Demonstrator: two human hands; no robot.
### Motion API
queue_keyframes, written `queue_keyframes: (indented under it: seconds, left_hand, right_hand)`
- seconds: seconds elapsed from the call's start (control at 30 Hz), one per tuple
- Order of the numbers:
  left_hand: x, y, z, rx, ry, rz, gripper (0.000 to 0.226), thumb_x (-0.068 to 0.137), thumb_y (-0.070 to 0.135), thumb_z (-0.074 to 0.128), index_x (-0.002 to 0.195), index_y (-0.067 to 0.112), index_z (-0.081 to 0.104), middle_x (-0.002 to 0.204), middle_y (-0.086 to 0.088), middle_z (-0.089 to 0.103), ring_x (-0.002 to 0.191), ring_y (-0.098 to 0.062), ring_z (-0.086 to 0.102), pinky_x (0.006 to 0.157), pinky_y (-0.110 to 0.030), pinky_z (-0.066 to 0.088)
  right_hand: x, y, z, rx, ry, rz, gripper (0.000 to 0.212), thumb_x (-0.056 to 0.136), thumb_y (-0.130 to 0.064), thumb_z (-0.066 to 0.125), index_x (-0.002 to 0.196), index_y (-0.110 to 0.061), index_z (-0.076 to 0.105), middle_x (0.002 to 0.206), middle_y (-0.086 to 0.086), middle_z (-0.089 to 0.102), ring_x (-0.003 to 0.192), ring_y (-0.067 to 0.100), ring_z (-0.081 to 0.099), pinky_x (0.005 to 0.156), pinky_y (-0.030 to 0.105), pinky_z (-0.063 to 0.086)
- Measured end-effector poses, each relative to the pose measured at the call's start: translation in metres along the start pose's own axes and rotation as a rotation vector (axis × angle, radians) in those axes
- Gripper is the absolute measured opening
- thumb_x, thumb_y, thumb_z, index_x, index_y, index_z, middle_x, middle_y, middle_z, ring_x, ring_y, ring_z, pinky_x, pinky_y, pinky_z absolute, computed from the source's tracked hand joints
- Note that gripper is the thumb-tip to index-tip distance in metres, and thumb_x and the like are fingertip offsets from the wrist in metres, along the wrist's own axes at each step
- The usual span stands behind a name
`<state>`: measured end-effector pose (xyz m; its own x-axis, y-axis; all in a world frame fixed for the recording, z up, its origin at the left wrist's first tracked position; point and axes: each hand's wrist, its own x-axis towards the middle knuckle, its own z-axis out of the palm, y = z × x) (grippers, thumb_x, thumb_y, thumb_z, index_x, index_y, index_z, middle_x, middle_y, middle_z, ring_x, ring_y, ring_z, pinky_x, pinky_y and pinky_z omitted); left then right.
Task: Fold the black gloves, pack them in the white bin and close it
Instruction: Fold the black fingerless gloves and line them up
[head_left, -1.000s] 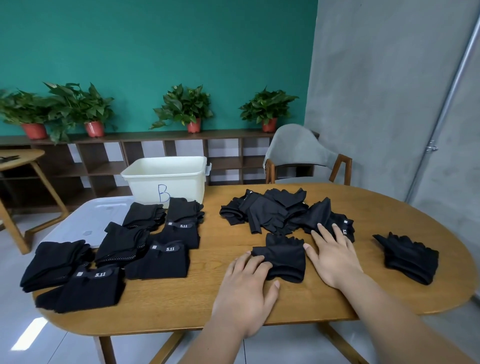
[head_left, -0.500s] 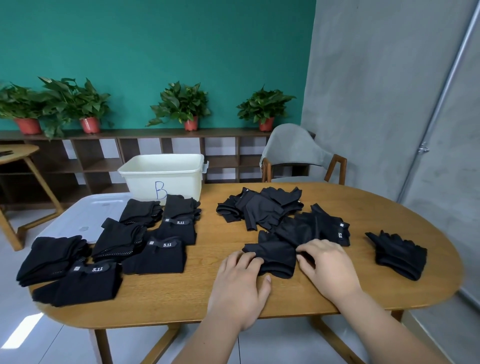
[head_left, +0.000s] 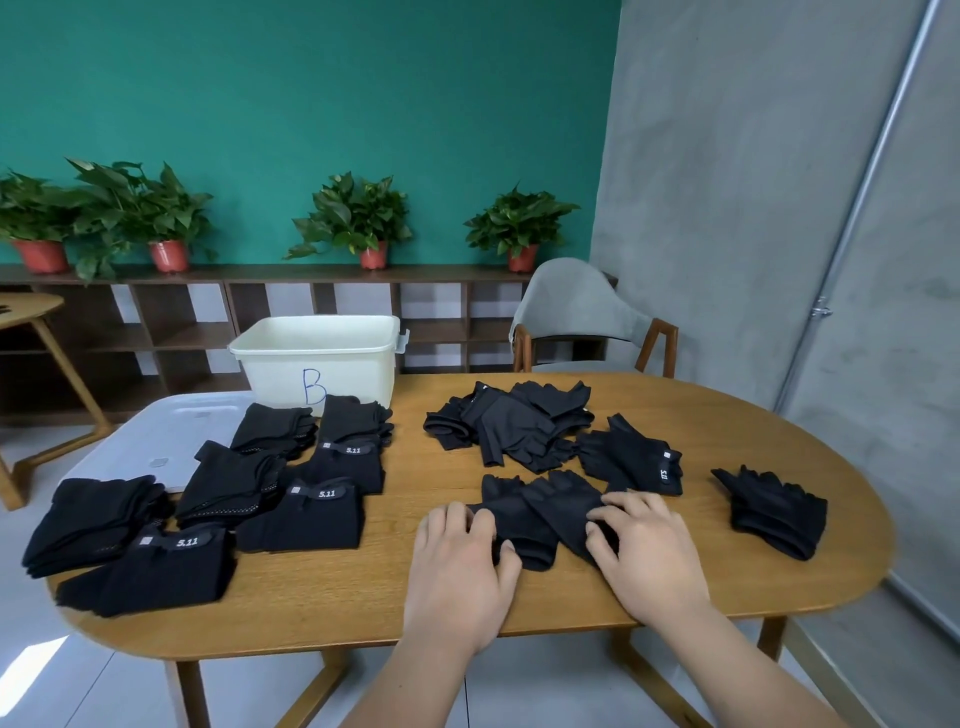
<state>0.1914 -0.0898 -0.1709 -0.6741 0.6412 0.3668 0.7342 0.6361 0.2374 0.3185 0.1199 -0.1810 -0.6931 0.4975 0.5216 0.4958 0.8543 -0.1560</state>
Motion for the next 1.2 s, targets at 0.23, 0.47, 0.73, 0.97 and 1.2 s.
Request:
queue_keyframes:
  seconds: [0.23, 0.47, 0.73, 0.97, 1.2]
  left_hand:
    - [0.002, -0.003, 0.002, -0.012, 0.051, -0.121, 0.037, 0.103, 0.05, 0.028, 0.11, 0.029, 0.058, 0.105, 0.006, 0.041, 0.103, -0.016, 0.034, 0.102, -0.034, 0.037]
    - [0.0, -0.002, 0.004, -0.127, 0.078, 0.085, 0.034, 0.104, 0.047, 0.039, 0.129, 0.028, 0.054, 0.145, 0.006, 0.044, 0.148, -0.017, 0.03, 0.126, -0.035, 0.027]
    - [0.006, -0.001, 0.002, -0.049, -0.246, 0.127, 0.061, 0.109, 0.061, 0.019, 0.165, 0.038, 0.026, 0.176, 0.006, 0.013, 0.163, -0.018, -0.007, 0.132, -0.039, 0.001]
    - [0.009, -0.001, 0.008, 0.049, -0.323, 0.051, 0.068, 0.104, 0.07, 0.009, 0.167, 0.045, -0.001, 0.177, -0.002, -0.01, 0.16, -0.026, -0.023, 0.131, -0.046, -0.007]
    - [0.013, -0.002, 0.009, 0.058, -0.359, 0.082, 0.066, 0.103, 0.072, 0.008, 0.165, 0.05, 0.0, 0.176, -0.001, -0.013, 0.159, -0.027, -0.028, 0.131, -0.048, -0.009]
  right_hand:
    - [-0.002, -0.004, -0.006, 0.002, 0.084, 0.025, 0.031, 0.103, -0.053, 0.049, 0.106, -0.042, 0.078, 0.091, -0.015, 0.041, 0.09, 0.01, 0.04, 0.077, 0.036, 0.041]
    - [0.003, -0.01, -0.007, -0.011, -0.24, -0.19, 0.055, 0.105, -0.058, 0.027, 0.153, -0.041, 0.048, 0.171, -0.012, 0.022, 0.16, 0.017, 0.013, 0.127, 0.045, 0.025]
    - [0.005, -0.035, -0.015, -0.204, -0.52, 0.025, 0.058, 0.109, -0.056, 0.01, 0.165, -0.045, 0.004, 0.176, 0.0, -0.002, 0.16, 0.028, 0.006, 0.124, 0.044, 0.022]
    - [0.003, -0.036, -0.003, -0.158, -0.445, -0.104, 0.059, 0.11, -0.054, 0.012, 0.167, -0.039, 0.011, 0.176, -0.004, 0.0, 0.162, 0.024, -0.009, 0.13, 0.045, -0.002]
    - [0.008, -0.044, 0.002, -0.043, -0.525, -0.01, 0.059, 0.108, -0.059, 0.011, 0.165, -0.045, 0.004, 0.175, -0.01, -0.008, 0.161, 0.019, -0.013, 0.131, 0.045, -0.003]
